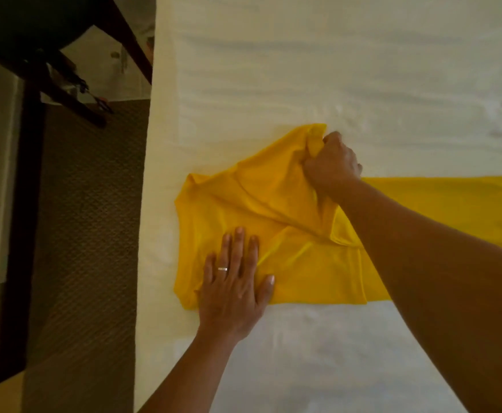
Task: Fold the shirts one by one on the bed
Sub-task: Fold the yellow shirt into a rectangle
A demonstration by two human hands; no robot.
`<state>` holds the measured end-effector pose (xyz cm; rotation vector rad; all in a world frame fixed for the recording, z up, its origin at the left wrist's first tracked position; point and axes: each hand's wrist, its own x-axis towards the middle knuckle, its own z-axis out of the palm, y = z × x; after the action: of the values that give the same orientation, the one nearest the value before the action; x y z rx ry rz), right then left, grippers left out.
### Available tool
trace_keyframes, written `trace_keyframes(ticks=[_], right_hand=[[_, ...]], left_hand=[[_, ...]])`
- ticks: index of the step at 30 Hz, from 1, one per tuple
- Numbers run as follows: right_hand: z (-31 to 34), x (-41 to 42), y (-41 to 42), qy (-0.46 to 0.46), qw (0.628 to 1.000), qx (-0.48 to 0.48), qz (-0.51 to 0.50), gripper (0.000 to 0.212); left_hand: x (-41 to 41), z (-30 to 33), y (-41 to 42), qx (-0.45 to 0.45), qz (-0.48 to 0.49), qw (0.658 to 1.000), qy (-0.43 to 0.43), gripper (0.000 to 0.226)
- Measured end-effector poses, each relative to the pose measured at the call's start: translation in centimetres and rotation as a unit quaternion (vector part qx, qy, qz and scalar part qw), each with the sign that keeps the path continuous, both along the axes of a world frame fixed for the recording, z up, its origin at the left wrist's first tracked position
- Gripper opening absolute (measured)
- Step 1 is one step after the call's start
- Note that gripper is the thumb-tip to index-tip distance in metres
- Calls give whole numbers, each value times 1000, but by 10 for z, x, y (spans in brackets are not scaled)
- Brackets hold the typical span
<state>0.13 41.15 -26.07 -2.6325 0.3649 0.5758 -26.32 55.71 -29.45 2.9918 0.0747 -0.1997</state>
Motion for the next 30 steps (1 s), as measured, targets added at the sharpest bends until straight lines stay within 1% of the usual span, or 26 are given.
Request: trace_keyframes(ticks=[2, 4, 6, 7, 8, 9, 10, 11, 12, 13, 14, 15, 16, 17, 18, 19, 20, 21, 22, 23, 24, 25, 26, 28, 29, 30], right_hand=[[4, -3, 3, -26, 999, 7, 36, 28], [16, -13, 6, -123, 986, -3, 109, 24], [37, -32, 14, -254, 949, 33, 184, 19], [46, -45, 19, -304, 926, 52, 216, 18], [56, -60, 23, -340, 905, 61, 247, 17], [62, -77, 25, -359, 889, 65, 277, 17], [66, -98, 25, -364, 877, 70, 305, 16], [66, -118, 24, -363, 867, 77, 332, 15], [65, -140, 22, -355, 859, 85, 359, 13], [61, -163, 18, -343, 851, 93, 388, 11], [57, -186, 13, -320, 844, 102, 418, 9], [54, -207, 9, -286, 838, 118, 449, 10], [52, -226, 5, -242, 834, 139, 477, 13], [49, -241, 0, -195, 834, 161, 490, 16], [47, -254, -5, -159, 844, 185, 479, 19], [43, -262, -9, -136, 867, 206, 433, 21], [40, -267, -14, -128, 902, 216, 353, 22], [35, -268, -18, -122, 937, 211, 252, 24], [33, -269, -22, -111, 965, 189, 144, 25], [31, -265, -24, -93, 981, 164, 43, 26], [32, -262, -27, -63, 986, 150, -39, 29], [33, -256, -29, -21, 984, 148, -100, 33], [36, -249, -29, 26, 979, 152, -136, 34], [41, -241, -28, 88, 969, 184, -137, 24], [41, -238, -27, 102, 966, 203, -127, 20], [41, -237, -28, 104, 962, 221, -122, 21]], left_hand=[[2, -2, -1, -8, 7, 1000, 6, 74], [2, 3, -3, -25, 8, 1000, 3, 72], [5, 17, -4, -68, 44, 996, -23, 64], [10, 25, -7, -109, 90, 989, -48, 58], [17, 35, -10, -187, 161, 966, -73, 51], [26, 50, -10, -314, 261, 909, -83, 42], [37, 69, -8, -462, 379, 797, -82, 33], [45, 83, -3, -573, 477, 664, -53, 27], [49, 95, 4, -634, 539, 555, 2, 28], [49, 101, 12, -666, 558, 492, 56, 32], [47, 104, 18, -678, 559, 469, 97, 34], [43, 104, 23, -676, 543, 481, 130, 33], [34, 103, 26, -653, 527, 520, 157, 31], [28, 101, 27, -619, 504, 574, 183, 29], [21, 100, 27, -583, 481, 622, 205, 27], [14, 99, 26, -555, 462, 655, 222, 25], [8, 100, 24, -536, 460, 672, 224, 19], [2, 99, 24, -526, 470, 675, 216, 11], [-4, 99, 22, -521, 486, 671, 206, 5], [-8, 97, 23, -520, 499, 665, 194, 6], [-15, 96, 21, -520, 503, 664, 188, 6], [-20, 94, 20, -518, 496, 673, 183, 7], [-24, 94, 19, -510, 482, 688, 185, 9], [-34, 92, 14, -494, 450, 717, 197, 11], [-36, 89, 14, -489, 444, 723, 202, 11], [-39, 89, 12, -490, 448, 720, 201, 12]])
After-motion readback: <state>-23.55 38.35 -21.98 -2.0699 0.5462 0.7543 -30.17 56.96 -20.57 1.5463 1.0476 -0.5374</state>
